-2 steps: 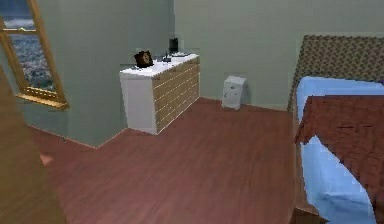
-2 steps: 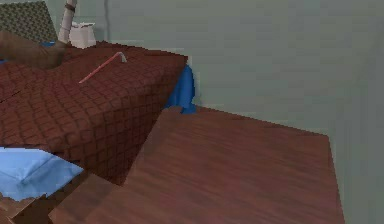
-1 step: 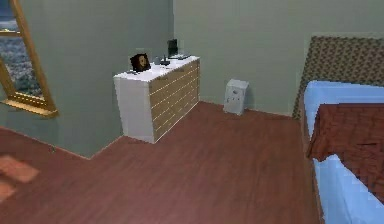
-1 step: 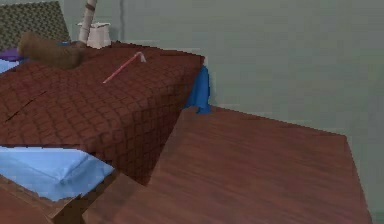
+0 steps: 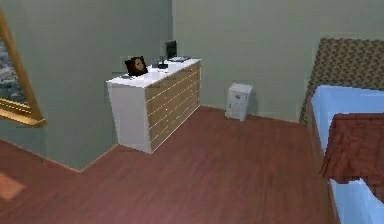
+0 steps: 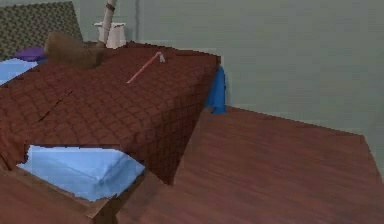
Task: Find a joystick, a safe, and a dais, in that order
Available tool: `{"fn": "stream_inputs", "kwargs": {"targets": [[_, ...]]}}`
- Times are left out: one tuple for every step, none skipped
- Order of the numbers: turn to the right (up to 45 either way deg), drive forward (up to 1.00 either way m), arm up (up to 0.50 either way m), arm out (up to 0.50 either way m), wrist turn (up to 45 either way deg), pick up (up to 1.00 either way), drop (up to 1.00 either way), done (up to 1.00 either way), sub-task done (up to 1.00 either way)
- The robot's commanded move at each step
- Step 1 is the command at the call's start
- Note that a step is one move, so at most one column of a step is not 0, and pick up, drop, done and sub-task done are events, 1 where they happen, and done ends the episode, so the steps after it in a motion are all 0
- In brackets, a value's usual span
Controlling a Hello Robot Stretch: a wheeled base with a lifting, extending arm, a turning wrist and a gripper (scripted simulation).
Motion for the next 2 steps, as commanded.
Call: {"fn": "stream_inputs", "kwargs": {"targets": [[3.0,0.00,0.00,0.00,0.0,0.00,0.00,0.00,0.00],[0.0,0.25,0.00,0.00,0.0,0.00,0.00,0.00,0.00]]}}
